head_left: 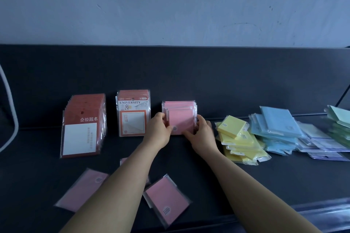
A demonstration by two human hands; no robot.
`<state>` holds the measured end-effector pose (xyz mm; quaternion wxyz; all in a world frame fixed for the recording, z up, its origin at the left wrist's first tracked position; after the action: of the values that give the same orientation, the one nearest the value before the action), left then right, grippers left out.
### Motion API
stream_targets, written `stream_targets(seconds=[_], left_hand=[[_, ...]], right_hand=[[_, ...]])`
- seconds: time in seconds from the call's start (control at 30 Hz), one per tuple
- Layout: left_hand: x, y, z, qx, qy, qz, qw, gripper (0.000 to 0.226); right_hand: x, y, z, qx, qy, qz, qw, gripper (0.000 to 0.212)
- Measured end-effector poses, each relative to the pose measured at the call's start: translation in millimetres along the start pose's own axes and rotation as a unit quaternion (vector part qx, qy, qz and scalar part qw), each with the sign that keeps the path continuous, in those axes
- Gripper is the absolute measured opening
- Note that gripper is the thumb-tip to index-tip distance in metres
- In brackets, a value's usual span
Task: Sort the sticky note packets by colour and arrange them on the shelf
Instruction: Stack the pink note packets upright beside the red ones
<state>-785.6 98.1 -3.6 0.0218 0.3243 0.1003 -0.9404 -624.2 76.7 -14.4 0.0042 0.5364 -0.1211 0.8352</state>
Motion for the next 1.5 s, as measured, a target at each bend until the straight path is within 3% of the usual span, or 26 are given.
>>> stream_targets(seconds=[0.33,0.47,0.6,0.77,0.9,1.0,1.07,1.2,1.37,1.5], left_hand=[[-4,37,53,0.037,-0.024,-0.043,0.998,0.052],[20,65,82,0.144,-0.121,-0.065,0.98,0.062],[51,93,95,0.227,-0.24,-0.032,0.943,0.082],[64,102,91,0.273,-0.308,-0.018,0.911,0.086],[56,104,94,0.229,-0.271,-0.034,0.934,0.074],[53,108,102,0.183,-0.17,-0.055,0.967,0.041],[61,107,119,0.148,-0.077,-0.043,0.985,0.026],[87,112,158,0.116,0.07,0.031,0.99,0.031],[114,123,167,0.167,-0.004,0.062,0.984,0.009],[124,129,156,0.183,-0.08,0.068,0.977,0.016]], right_hand=[[33,27,9,0.044,0.058,-0.009,0.997,0.062],[49,57,15,0.145,0.088,-0.011,0.985,0.077],[59,91,8,0.254,0.077,-0.002,0.964,0.082],[56,123,-15,0.364,0.189,0.006,0.912,0.082],[52,127,-16,0.349,0.212,-0.005,0.913,0.07],[49,126,-12,0.314,0.162,-0.024,0.935,0.056],[48,123,-11,0.281,0.107,-0.031,0.953,0.049],[46,120,-18,0.225,-0.106,-0.086,0.965,0.04],[53,117,-41,0.16,-0.217,-0.111,0.956,0.027],[56,117,-60,0.159,-0.271,-0.132,0.94,0.029]])
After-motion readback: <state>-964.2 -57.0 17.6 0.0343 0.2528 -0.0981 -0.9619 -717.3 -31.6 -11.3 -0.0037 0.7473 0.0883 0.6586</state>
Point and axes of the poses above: each hand's wrist, its own y-axis away from the middle knuckle, its own z-axis out of the back of the hand, x = y × z, the point moved 6 cm from there along -y, towards the middle knuckle, and after that the axes turned 11 degrees about -y, right-handed, at the moved point
